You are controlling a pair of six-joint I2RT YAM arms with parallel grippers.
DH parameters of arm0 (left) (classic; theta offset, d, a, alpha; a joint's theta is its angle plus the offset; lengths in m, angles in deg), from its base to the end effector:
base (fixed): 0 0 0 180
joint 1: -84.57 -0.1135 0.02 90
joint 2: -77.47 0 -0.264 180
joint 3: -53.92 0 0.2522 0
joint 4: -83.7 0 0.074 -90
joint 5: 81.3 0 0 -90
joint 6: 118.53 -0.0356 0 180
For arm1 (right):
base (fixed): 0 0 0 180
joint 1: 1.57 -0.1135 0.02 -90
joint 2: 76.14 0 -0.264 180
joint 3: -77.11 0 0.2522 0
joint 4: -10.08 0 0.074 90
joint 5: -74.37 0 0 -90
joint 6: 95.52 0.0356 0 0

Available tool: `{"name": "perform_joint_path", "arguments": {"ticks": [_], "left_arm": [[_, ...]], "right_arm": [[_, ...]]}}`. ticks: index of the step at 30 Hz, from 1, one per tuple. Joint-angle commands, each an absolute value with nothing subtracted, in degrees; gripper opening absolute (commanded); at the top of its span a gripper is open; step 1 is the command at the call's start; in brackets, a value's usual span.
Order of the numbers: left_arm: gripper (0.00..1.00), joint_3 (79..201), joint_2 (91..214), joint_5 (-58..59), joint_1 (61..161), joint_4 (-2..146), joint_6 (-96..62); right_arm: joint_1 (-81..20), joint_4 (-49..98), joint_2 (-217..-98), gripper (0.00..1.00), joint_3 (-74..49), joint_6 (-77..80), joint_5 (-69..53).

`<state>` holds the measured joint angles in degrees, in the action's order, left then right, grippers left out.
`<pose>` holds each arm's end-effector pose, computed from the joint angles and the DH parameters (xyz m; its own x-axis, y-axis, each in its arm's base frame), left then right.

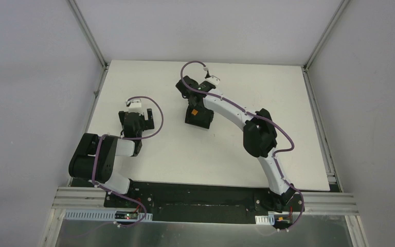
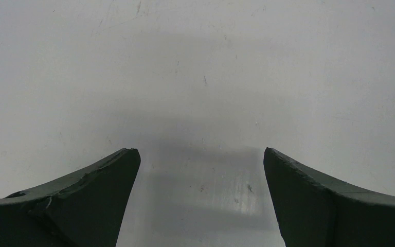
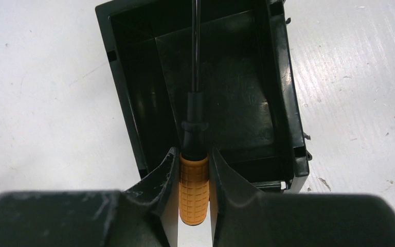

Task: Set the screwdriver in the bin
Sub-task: Place the screwdriver in the bin.

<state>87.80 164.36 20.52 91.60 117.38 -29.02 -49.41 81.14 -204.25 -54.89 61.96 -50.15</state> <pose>0.2591 -0.0246 0.1396 -0.3291 0.0490 -0.9430 -0.0692 0.9947 0.0759 0.3335 0.3383 0.2431 -0.6648 0.3997 -0.6311 0.3941 0.9053 0.1584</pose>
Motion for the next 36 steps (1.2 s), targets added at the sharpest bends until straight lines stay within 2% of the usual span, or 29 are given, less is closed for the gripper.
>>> {"name": "perform_joint_path", "arguments": {"ticks": [1,36], "left_arm": [[0.99,88.51,163.72,19.95,91.16,118.19,-28.62],[0.99,88.51,163.74,19.89,91.14,118.19,-28.62]], "right_arm": [[-49.9,80.18,-204.49,0.0,-54.94,64.92,-51.54],[-49.43,80.44,-208.88,0.0,-53.91,72.04,-51.57]]}}
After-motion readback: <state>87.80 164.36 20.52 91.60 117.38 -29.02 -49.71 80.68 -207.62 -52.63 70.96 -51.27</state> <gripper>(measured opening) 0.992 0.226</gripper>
